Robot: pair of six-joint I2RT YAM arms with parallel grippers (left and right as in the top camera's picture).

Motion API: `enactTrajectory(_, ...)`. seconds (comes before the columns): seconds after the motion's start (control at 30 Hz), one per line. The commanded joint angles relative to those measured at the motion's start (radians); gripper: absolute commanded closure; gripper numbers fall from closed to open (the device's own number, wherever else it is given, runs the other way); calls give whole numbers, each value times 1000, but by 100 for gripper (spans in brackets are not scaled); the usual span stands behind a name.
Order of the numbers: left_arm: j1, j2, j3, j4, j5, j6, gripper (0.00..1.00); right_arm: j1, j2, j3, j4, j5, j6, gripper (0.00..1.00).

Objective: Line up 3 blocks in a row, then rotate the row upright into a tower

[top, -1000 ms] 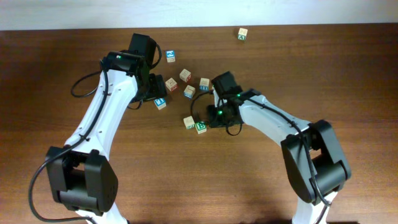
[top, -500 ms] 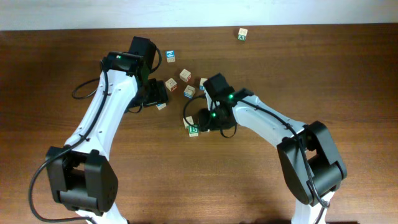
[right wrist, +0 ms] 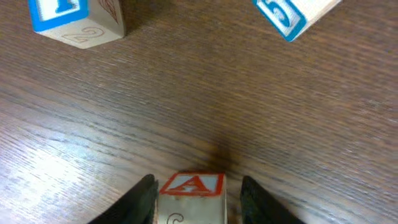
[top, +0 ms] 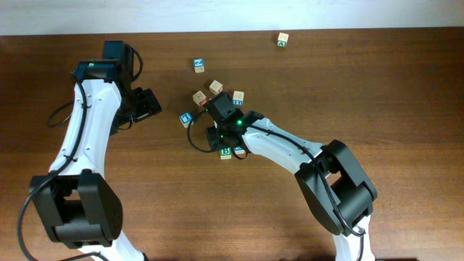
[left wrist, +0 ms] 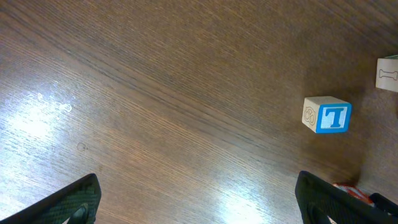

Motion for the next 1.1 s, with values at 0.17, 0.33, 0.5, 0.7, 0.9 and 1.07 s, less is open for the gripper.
enactTrajectory(0.17,1,-7,-5,-6,8,-11,1,50,0,22,12,-38,14,77)
enactTrajectory(0.33,0,-7,-5,-13,8,-11,1,92,0,62,-51,-36,148,77)
enactTrajectory(0.5,0,-7,-5,-20,8,-11,1,92,0,62,-171,6,169,76)
enactTrajectory(0.7,0,-7,-5,-19,8,-11,1,89,0,62,-139,56,79,50)
enactTrajectory(0.9,0,-7,-5,-15,7,-12,2,89,-8,227,-291,27,29,50)
enactTrajectory(1.07,1,-7,-5,25,7,-11,7,116,-6,232,-380,-113,41,80)
